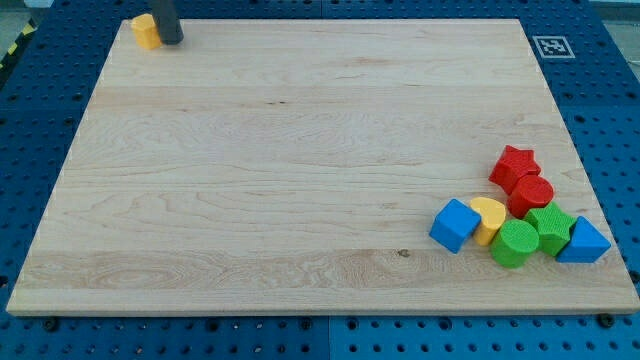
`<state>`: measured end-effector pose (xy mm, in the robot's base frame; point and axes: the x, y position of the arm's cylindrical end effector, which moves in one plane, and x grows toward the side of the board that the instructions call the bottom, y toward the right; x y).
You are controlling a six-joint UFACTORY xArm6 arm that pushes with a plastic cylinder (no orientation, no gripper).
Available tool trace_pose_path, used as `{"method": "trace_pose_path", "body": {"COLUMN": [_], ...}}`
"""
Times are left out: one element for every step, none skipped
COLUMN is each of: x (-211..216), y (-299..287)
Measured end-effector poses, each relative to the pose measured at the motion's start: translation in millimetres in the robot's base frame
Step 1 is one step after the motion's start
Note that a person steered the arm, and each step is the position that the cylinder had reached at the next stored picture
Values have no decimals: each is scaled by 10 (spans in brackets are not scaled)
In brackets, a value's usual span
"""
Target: Point your arm bottom right
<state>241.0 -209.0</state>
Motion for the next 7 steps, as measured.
{"method": "trace_pose_path", "body": {"x": [523, 1339, 2266, 2500, 2500, 2605, 3059], "y": [438, 893, 1249, 1268, 1268, 1276, 1585]}}
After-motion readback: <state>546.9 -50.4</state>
